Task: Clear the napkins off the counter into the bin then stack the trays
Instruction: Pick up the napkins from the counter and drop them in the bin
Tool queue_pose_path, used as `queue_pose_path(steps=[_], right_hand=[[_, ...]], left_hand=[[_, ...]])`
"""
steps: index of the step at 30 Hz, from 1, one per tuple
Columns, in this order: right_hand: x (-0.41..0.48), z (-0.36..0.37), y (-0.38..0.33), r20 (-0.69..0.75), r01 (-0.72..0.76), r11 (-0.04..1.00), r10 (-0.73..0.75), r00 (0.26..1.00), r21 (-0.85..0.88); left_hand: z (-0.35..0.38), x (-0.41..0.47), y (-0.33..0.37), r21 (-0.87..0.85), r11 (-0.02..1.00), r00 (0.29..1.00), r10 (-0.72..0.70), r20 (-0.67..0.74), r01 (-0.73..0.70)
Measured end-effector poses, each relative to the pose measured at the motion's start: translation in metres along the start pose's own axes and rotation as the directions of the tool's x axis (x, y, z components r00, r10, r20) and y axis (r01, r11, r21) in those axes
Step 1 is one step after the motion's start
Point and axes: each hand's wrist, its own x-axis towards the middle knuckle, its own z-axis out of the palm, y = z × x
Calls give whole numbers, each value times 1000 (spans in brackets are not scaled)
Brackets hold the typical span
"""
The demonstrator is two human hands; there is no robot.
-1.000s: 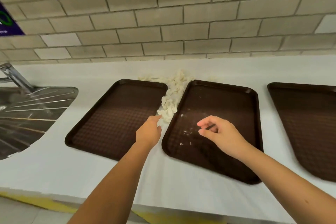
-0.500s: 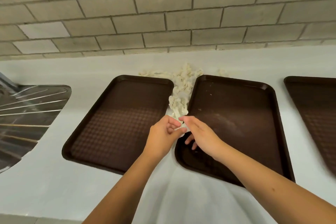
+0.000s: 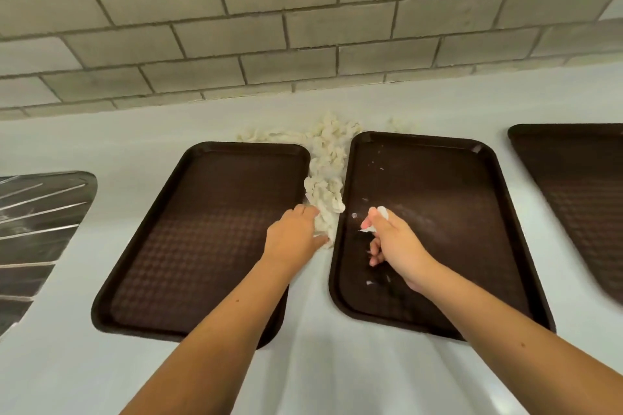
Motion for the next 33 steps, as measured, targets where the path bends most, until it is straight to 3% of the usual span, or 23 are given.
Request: queue_pose_path(steps=[5, 9, 12, 16, 20, 24, 25, 28, 29, 31, 33], right_hand=[[0, -3, -6, -31, -84, 996, 84, 996, 21], [-3, 0, -12, -87, -132, 985, 142, 986, 114], [-10, 3, -16, -80, -50, 983, 65, 995, 178], [-18, 8, -18, -50, 38, 991, -32, 998, 126], [-23, 12, -18, -93, 69, 997, -67, 993, 27], [-30, 9, -18, -141, 73, 997, -70, 988, 19], [-33, 8, -18, -158, 70, 997, -63, 985, 42], [-41, -1, -14, -214, 67, 994, -48, 976, 82], [-43, -5, -13, -230, 67, 994, -45, 972, 89], [-52, -15, -8, -282, 72, 991, -39, 959, 109], [-61, -25, -2, -329, 85, 989, -42, 943, 120]], left_hand=[[5, -5, 2, 102, 993, 993, 63, -98, -53], [-4, -13, -4, -278, 960, 990, -17, -140, -22], [-12, -20, -8, -543, 837, 987, -136, -87, 68], [-20, -24, -9, -723, 676, 978, -209, -1, 144], [-24, -27, -4, -783, 600, 981, -184, 63, 163], [-26, -30, 8, -873, 443, 972, -194, 129, 205], [-29, -30, 13, -872, 451, 976, -179, 121, 191], [-36, -27, 29, -787, 607, 992, -118, 48, 110], [-37, -25, 34, -789, 608, 993, -112, 28, 90], [-36, -23, 48, -842, 533, 996, -79, 40, 76], [-36, -22, 64, -917, 395, 998, 6, 56, 49]])
